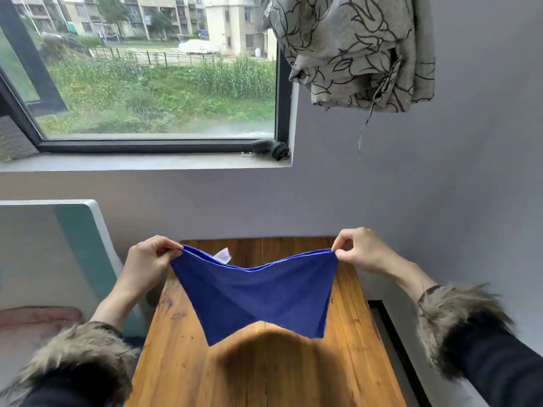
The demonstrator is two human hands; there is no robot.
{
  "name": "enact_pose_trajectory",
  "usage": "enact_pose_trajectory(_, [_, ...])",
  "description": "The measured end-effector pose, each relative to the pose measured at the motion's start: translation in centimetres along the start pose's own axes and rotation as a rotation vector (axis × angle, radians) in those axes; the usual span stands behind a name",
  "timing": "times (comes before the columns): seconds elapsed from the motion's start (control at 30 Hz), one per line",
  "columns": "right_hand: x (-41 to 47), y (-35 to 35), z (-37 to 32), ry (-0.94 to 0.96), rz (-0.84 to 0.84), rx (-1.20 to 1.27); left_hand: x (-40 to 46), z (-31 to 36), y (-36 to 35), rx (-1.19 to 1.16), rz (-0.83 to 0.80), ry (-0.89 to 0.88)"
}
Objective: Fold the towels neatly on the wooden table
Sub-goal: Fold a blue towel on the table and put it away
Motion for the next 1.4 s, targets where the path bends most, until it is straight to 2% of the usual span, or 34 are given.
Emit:
enact_pose_trajectory(0.07, [0.2, -0.1, 0.1, -0.024, 0.101, 0.049, 0.1, -0.2, -0.2, -0.013, 0.005, 0.005])
enact_pose_trajectory(0.3, [0.9, -1.0, 0.8, -0.104, 0.155, 0.184, 0.5, -1.0, -0.7, -0.012, 0.032, 0.045])
enact_pose_trajectory(0.5, [1.5, -1.0, 1.6, -0.137, 0.157, 0.165, 0.6, -1.8, -0.2, 0.051, -0.011, 0.023])
enact_pose_trajectory(0.77, [2.2, 0.0, 2.5, -0.161, 0.200, 0.147, 0.7, -1.1, 0.4, -0.054, -0.048, -0.003])
enact_pose_trajectory(0.93, [2.5, -0.8, 3.0, -0.102, 0.163, 0.162, 1.3, -1.7, 0.0, 0.034, -0.070, -0.017])
enact_pose_trajectory(1.07, [3.6, -1.8, 3.4, -0.089, 0.021, -0.028, 1.8, -1.9, -1.6, 0.131, -0.066, 0.024])
enact_pose_trajectory(1.13, [4.5, -2.1, 3.5, -0.112, 0.005, -0.076, 2.4, -2.0, -2.4, 0.162, -0.070, 0.057])
enact_pose_trajectory(1.27, [7.2, -2.1, 4.1, -0.180, 0.100, -0.052, 4.9, -1.5, -3.5, 0.189, -0.072, 0.052])
enact_pose_trajectory(1.4, [8.9, -1.5, 4.2, -0.170, 0.309, -0.012, 6.6, 0.3, -3.6, 0.105, 0.015, 0.021])
Point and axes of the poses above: each hand's wrist, its own x-axis towards the middle knuckle, its own y-axis out of the back of the hand, z = x × y, the point moved 2 cm from there along x, towards the middle knuckle, and after that the axes turned 7 degrees about y, right-handed, at the moved point
